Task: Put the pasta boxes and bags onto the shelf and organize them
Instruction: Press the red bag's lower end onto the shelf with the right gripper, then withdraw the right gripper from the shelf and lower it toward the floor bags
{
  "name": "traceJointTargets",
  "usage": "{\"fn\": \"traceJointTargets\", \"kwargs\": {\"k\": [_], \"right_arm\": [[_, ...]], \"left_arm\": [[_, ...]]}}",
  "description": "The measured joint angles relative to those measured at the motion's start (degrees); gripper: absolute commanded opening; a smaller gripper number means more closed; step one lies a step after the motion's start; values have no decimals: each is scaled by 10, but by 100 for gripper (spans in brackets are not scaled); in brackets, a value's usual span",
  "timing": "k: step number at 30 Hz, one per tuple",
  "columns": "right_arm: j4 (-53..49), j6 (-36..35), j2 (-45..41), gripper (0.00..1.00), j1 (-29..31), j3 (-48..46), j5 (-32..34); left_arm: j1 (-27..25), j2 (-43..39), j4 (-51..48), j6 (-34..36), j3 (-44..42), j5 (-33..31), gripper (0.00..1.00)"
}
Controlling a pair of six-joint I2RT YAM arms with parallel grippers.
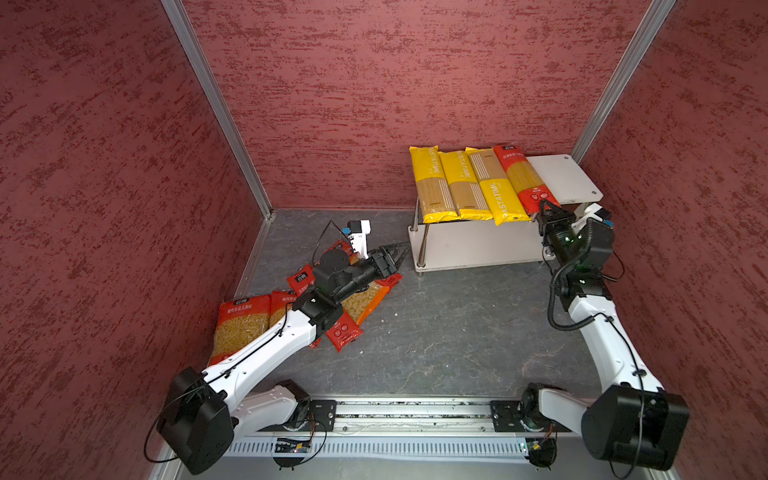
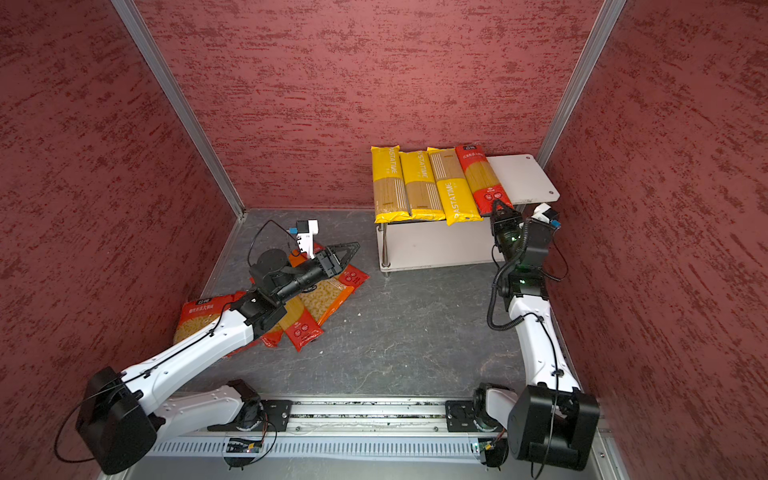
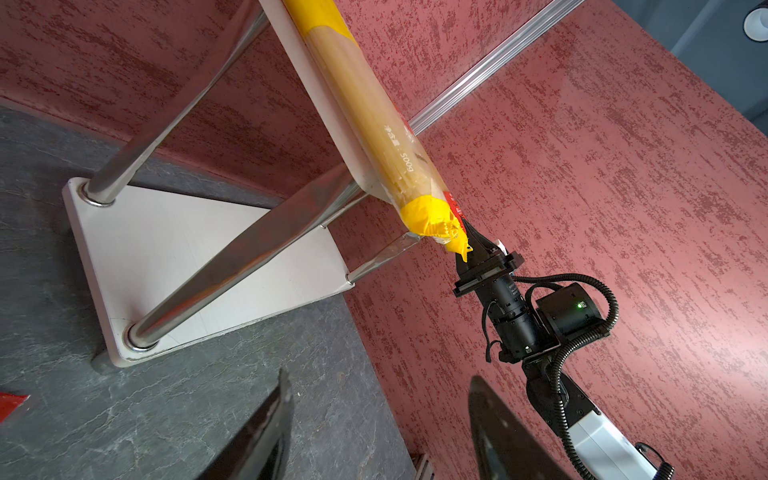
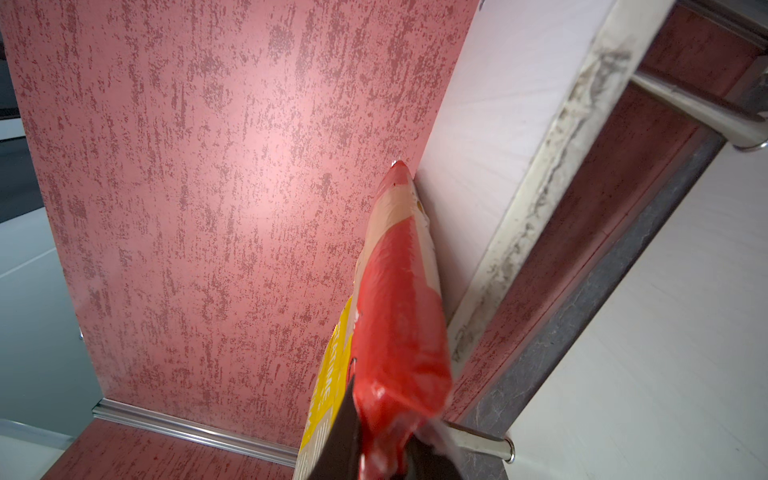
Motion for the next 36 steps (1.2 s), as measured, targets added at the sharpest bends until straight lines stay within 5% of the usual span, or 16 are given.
{"fn": "traceJointTargets", "kwargs": {"k": [5,10,20,30,36], "right_arm": [[1,1,0,13,-5,-2,-11],[4,5,-2,38,-10,-8,-18],[0,9,-29,60,-11,-21,-40],[-56,-17,-122,62,7,-65,-51],[-108,-53,-192,60,68,-104,-22]], "left_arm": [[0,0,0,0,0,0,66],[-3,0,-1,0,0,0,66],[-3,0,-7,3,0,-2,67],[50,-46,-66,35,-16,-2,67],[65,-74,-151,71,-21,-22,68]]}}
